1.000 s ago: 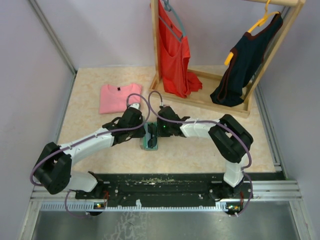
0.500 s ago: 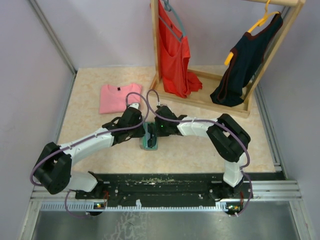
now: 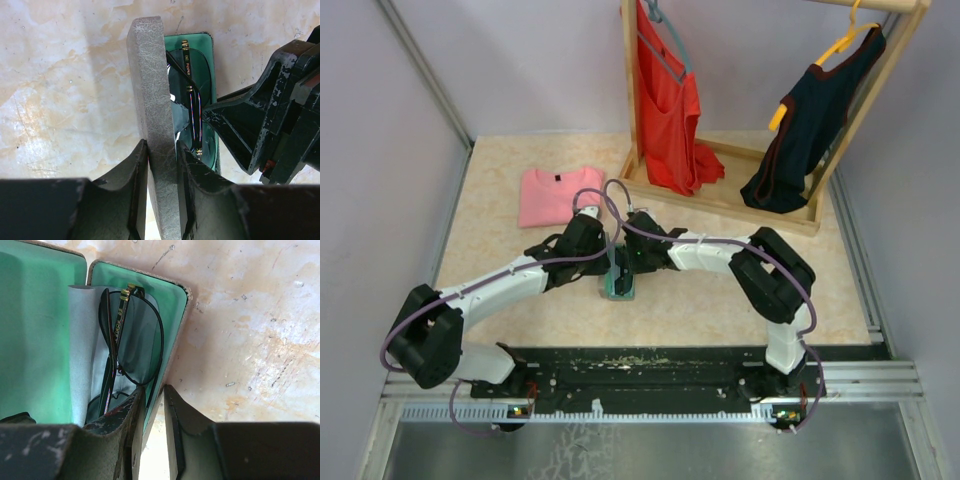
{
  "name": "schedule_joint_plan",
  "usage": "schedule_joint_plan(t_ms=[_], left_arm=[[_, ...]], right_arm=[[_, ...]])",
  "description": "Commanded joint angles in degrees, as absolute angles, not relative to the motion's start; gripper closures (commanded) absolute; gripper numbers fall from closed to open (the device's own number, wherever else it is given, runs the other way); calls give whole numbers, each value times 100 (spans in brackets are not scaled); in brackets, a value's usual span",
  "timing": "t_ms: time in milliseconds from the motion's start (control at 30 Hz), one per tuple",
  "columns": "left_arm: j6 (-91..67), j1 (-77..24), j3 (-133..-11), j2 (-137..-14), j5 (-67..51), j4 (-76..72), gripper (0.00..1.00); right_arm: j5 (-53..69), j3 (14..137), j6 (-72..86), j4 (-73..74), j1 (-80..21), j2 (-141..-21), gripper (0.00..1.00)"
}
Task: Organize the sunglasses
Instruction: Place the sunglasses in the sunglasses case.
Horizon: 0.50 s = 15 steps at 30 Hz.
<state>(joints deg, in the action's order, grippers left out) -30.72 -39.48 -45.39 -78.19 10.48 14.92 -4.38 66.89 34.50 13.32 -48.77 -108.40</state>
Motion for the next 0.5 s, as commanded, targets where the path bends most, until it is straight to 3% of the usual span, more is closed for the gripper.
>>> schedule_joint_plan(t_ms=[0, 467], left_arm=[[-3004, -4016, -4501, -7785, 765, 1327, 69], [-3006, -4014, -4454, -7737, 765, 1334, 69]], right_arm=[[-773, 6682, 3259, 1667, -4965, -11285, 76], [-1274, 7062, 3029, 2273, -5107, -11499, 74]])
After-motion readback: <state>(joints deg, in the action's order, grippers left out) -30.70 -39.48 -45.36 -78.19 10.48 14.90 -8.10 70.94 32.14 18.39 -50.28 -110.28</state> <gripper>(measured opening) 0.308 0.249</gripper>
